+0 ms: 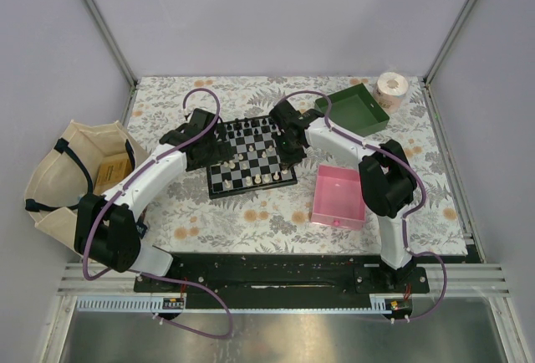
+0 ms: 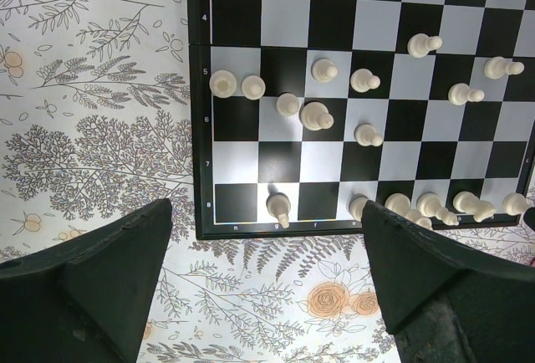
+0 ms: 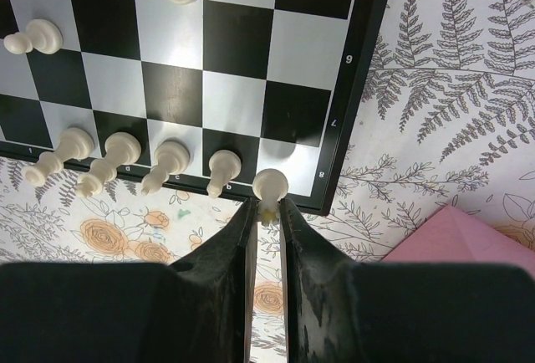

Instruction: Set up the chess pieces on the board

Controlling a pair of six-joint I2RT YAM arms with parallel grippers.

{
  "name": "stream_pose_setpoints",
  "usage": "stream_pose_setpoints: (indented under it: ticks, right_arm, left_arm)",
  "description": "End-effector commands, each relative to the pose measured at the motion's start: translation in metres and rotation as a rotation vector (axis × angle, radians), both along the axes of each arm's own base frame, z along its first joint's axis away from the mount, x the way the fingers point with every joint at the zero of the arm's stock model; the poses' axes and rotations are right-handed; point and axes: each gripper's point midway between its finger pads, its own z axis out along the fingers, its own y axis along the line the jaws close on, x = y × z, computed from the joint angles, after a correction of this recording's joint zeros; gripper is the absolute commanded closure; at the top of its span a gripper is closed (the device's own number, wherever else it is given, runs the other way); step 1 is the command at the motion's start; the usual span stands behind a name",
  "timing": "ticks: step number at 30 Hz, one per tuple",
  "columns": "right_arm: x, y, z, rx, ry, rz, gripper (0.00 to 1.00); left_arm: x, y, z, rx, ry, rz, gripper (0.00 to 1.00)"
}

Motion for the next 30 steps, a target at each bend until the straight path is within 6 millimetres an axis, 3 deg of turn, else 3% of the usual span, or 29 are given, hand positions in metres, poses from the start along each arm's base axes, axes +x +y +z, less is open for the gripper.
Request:
stream_pose_setpoints:
  ticks: [1, 20, 30]
  right_arm:
    - [-0.003, 0.000, -0.004, -0.018, 0.006, 0.005, 0.88]
    - [-0.012, -0.004, -0.017, -0.056, 0.042, 0.024, 0.87]
    - [-0.007, 0.001, -0.018, -0.041, 0.029, 0.017, 0.78]
  left_arm:
    - [0.014, -0.003, 0.014, -0.024, -0.060, 0.007, 0.01]
    - [0.014, -0.006, 0.010, -0.030, -0.045, 0.001, 0.01]
    - [0.015, -0.007, 0.011, -0.035, -0.046, -0.002, 0.01]
